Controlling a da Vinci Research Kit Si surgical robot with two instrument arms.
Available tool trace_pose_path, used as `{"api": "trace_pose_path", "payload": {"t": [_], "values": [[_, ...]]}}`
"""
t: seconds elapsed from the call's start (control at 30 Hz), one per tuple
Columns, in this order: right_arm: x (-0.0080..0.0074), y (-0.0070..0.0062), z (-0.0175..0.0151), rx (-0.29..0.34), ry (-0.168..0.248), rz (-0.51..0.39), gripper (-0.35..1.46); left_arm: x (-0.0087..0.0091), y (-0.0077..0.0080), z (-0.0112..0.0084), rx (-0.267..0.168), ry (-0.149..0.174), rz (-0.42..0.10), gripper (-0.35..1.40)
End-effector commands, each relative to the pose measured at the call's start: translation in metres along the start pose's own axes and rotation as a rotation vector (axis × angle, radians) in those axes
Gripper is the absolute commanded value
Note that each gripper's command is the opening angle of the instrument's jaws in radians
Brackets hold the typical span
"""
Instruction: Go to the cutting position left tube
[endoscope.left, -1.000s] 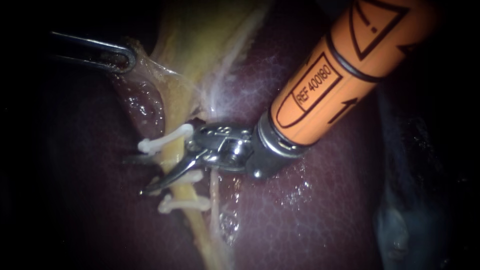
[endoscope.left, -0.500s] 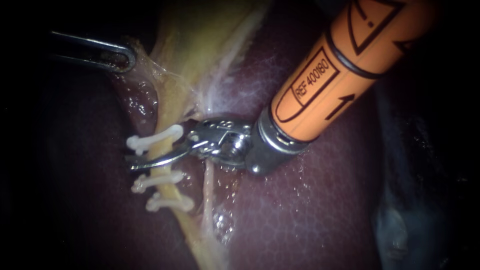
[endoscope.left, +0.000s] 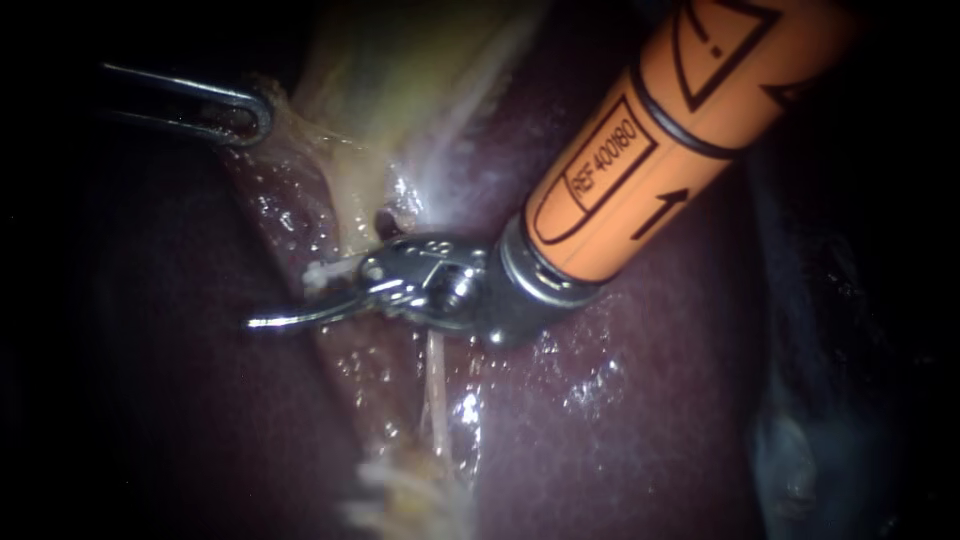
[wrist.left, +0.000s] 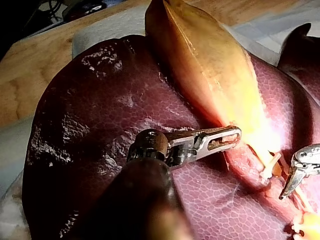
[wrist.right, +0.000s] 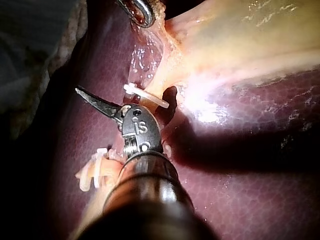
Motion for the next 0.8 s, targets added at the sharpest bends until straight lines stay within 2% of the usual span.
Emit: {"api": "trace_pose_path", "payload": {"t": [0.03, 0.8], "values": [[0.0, 0.0, 0.0001, -0.001, 0.0, 0.0, -0.35, 0.0, 0.0, 0.0, 0.0, 0.0, 0.0, -0.35], [-0.0001, 0.0, -0.0002, -0.002, 0.0, 0.0, -0.35, 0.0, 0.0, 0.0001, 0.002, 0.0, 0.0, -0.35]]}}
